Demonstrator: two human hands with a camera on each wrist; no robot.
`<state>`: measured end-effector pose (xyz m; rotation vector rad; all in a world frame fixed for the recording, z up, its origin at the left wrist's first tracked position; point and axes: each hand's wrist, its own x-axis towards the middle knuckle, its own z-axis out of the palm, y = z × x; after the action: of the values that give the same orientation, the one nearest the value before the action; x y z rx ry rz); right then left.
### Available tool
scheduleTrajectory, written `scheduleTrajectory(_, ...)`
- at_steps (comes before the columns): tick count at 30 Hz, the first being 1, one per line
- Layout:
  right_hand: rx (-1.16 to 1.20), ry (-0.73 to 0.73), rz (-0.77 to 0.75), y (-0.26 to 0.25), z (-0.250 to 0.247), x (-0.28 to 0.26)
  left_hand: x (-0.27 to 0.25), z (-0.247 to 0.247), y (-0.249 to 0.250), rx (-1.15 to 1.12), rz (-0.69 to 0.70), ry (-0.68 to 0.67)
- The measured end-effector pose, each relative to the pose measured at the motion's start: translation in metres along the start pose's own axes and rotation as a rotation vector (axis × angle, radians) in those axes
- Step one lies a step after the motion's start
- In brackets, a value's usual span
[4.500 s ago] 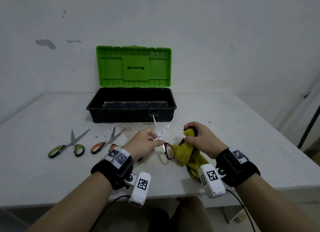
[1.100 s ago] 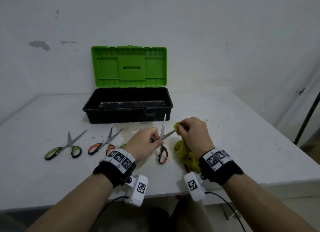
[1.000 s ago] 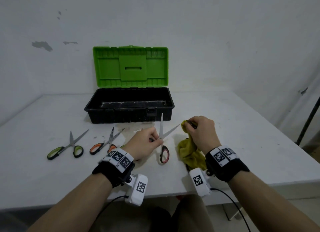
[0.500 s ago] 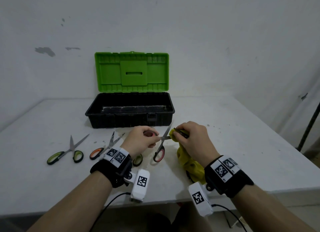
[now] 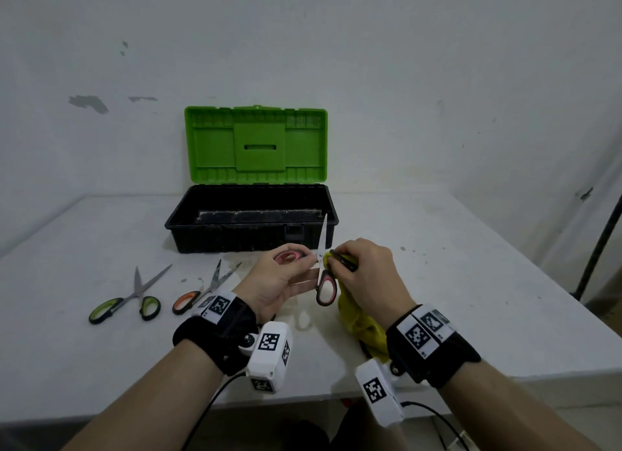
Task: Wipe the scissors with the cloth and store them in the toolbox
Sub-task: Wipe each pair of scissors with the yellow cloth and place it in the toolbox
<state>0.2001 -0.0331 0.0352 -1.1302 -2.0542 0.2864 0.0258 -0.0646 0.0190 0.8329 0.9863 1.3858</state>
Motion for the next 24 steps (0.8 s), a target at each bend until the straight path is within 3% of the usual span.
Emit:
scheduleTrajectory(5, 0.03, 0.027, 0.02, -0.002, 0.002, -0.003, 0.0, 0.003, -0.003, 0.02, 0.038, 0.099)
scheduleTrajectory(10, 0.036, 0.049, 0.005, -0.006, 0.002, -0.003, -0.002, 0.004, -0.004, -0.137, -0.047, 0.034)
scheduleTrajectory(14, 0.066, 0.037, 0.007, -0.008, 0.005, -0.006, -0.002, 0.004, -0.008, -0.179, -0.035, 0.007)
scheduleTrajectory(19, 0.057, -0.026, 0.072, -0.008, 0.004, -0.011, 0.005, 0.002, -0.017, -0.064, -0.01, 0.13)
scheduleTrajectory(24, 0.088, 0.053, 0.108, -0.009, -0.014, -0.01, 0.011, -0.007, -0.021, 0.021, -0.013, 0.234)
